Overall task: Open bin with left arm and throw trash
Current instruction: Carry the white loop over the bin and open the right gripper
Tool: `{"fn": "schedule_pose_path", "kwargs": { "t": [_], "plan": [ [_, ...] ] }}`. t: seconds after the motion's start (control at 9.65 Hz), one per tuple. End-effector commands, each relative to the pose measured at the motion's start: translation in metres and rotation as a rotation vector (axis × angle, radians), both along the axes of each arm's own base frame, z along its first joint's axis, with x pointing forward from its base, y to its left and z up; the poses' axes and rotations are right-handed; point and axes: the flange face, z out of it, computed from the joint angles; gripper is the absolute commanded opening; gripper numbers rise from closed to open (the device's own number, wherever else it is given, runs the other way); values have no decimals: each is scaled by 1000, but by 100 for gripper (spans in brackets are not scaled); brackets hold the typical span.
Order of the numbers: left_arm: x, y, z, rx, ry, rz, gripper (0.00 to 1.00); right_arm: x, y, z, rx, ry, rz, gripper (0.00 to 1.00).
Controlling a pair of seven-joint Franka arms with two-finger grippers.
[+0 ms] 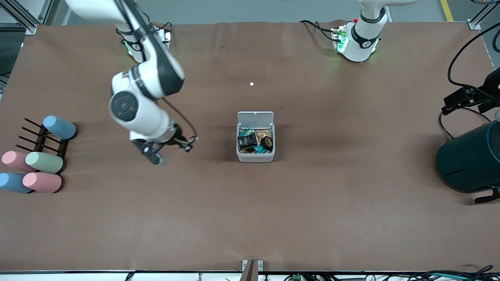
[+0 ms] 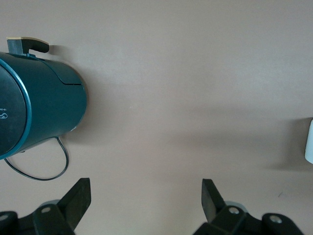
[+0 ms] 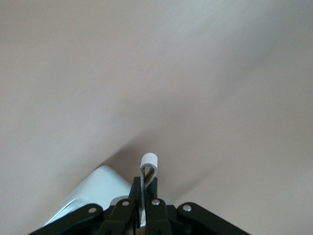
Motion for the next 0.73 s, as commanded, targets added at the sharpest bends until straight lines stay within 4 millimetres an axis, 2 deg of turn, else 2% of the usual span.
{"fn": "schedule_pose_path", "kwargs": {
  "t": [0.0,0.1,0.21,0.62],
  "plan": [
    [0,2,5,-16,7,-8,100,-22,81,8,23,-4,-20,2],
    [1,1,5,-14,7,-10,100,-45,111,4,16,3,-1,2],
    [1,0,4,-16,8,-11,100,-49,122,-5,19,3,-28,2],
    [1,0,4,-16,10,-11,100,-63,147,-32,12,31,-128,2]
  ]
}}
